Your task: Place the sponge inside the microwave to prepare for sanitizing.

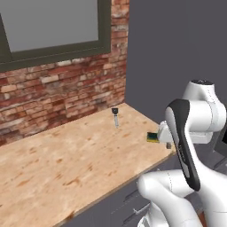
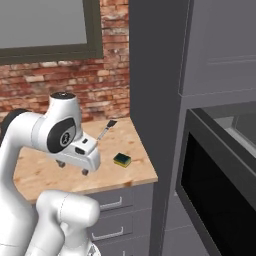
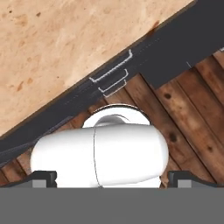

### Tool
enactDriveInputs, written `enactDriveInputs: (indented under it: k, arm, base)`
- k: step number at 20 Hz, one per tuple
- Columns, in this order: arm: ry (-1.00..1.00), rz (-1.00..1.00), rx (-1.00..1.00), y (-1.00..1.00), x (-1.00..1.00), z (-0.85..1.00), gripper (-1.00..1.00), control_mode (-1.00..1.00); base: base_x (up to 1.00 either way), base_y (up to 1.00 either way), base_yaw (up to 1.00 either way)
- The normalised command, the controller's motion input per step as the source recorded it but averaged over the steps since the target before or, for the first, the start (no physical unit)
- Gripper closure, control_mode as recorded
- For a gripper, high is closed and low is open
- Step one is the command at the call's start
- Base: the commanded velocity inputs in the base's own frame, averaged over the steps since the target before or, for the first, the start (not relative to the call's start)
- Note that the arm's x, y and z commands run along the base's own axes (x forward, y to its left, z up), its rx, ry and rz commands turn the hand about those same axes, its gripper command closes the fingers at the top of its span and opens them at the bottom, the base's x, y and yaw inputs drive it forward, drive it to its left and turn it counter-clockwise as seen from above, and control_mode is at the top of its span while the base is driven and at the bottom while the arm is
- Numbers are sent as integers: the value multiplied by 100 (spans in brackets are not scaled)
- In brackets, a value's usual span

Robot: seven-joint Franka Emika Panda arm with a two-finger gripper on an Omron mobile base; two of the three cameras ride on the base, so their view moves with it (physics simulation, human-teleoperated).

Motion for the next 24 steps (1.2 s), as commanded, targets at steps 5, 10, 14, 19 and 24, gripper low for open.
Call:
enactDriveInputs:
  k: [5,10,14,19,24]
  arm:
    - [-8,7,-7,4,45,41,-100,-100]
    - [-3,1,-3,-2,56,3,-100,-100]
    - [-10,2,0,-2,60,-20,-100,-100]
    - [-1,9,0,-3,49,-34,-100,-100]
    - [0,22,-11,-11,16,-45,-100,-100]
  base:
    - [0,0,0]
    - [0,0,0]
    - [0,0,0]
    - [0,0,0]
    - [0,0,0]
